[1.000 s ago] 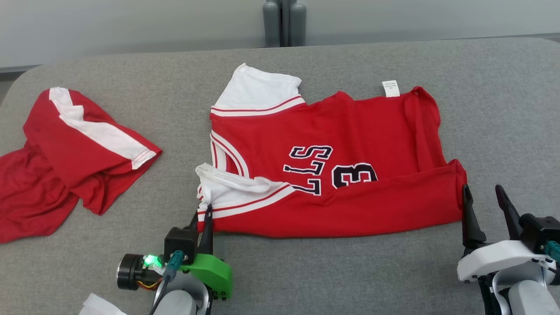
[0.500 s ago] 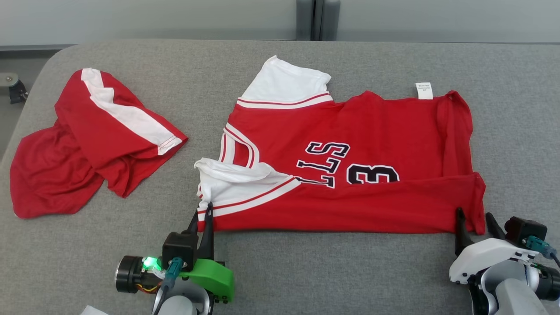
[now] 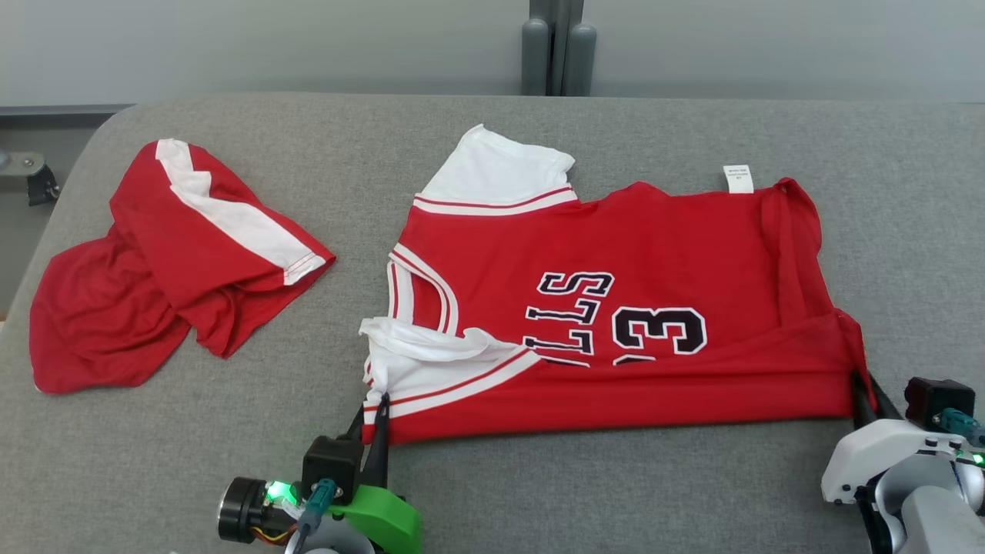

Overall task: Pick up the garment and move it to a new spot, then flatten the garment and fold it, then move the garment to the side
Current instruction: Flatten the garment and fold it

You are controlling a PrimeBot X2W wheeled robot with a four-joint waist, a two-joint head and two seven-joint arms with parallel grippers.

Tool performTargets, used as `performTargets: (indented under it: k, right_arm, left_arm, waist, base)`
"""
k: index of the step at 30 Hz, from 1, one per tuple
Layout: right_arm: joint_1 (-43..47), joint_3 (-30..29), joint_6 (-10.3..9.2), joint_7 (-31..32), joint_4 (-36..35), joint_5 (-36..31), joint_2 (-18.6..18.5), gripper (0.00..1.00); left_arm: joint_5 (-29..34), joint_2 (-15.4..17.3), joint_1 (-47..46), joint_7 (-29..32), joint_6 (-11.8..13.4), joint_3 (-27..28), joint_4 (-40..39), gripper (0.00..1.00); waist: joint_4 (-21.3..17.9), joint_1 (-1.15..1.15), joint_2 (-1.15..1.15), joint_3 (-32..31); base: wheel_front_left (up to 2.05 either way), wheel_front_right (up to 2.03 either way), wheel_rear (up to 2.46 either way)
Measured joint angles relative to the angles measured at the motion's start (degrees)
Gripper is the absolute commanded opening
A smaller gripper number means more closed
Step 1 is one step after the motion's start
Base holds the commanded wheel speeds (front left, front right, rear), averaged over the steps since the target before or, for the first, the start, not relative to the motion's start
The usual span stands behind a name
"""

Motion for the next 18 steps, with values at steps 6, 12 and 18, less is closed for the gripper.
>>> performTargets:
  k: [6,12,18]
  right_arm:
    - [2.2,-3.9,0.03,-0.2,-3.6,-8.6,-1.1,0.00]
    - [5.2,-6.4,0.03,2.9,-8.3,-13.8,-0.2,0.00]
    - [8.3,-7.7,0.03,6.7,-10.9,-14.6,1.8,0.00]
  left_arm:
    - [-0.8,-0.3,1.3,0.0,-0.6,-0.7,1.9,0.00]
    - [-1.0,-0.4,2.9,0.0,-1.0,-1.5,2.6,0.00]
    - [-1.8,-0.3,5.1,-0.1,-1.5,-2.5,4.3,0.00]
  waist:
    - [-0.9,0.00,0.00,-1.9]
    - [-1.7,0.00,0.00,-3.2]
    - [-1.8,0.00,0.00,-3.9]
  base:
    - [0.00,0.00,0.00]
    - [0.00,0.00,0.00]
    - [0.00,0.00,0.00]
